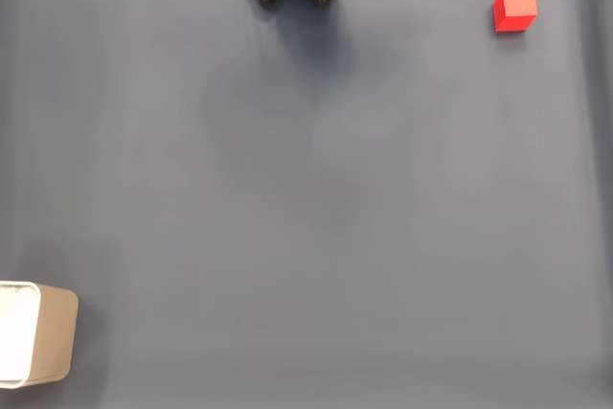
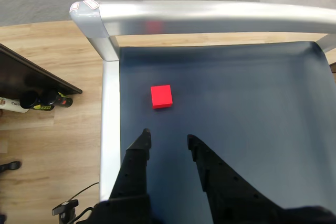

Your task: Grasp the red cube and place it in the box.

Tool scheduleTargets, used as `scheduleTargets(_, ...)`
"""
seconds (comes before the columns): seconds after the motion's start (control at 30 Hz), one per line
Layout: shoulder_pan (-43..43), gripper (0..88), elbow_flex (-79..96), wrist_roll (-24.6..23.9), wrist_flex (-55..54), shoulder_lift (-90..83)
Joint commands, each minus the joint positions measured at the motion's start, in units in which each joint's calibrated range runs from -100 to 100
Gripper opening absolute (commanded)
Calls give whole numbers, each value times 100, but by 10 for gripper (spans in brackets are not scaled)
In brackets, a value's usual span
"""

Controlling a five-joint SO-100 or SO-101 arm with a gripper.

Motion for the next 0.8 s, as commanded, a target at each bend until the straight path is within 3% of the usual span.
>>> scheduleTargets(0.0, -108, 194, -46, -112, -146, -94)
scheduleTargets(0.33, -101, 213, -27, -156, -310, -68)
scheduleTargets(0.77, -30, 310, 256, -88, -564, 183)
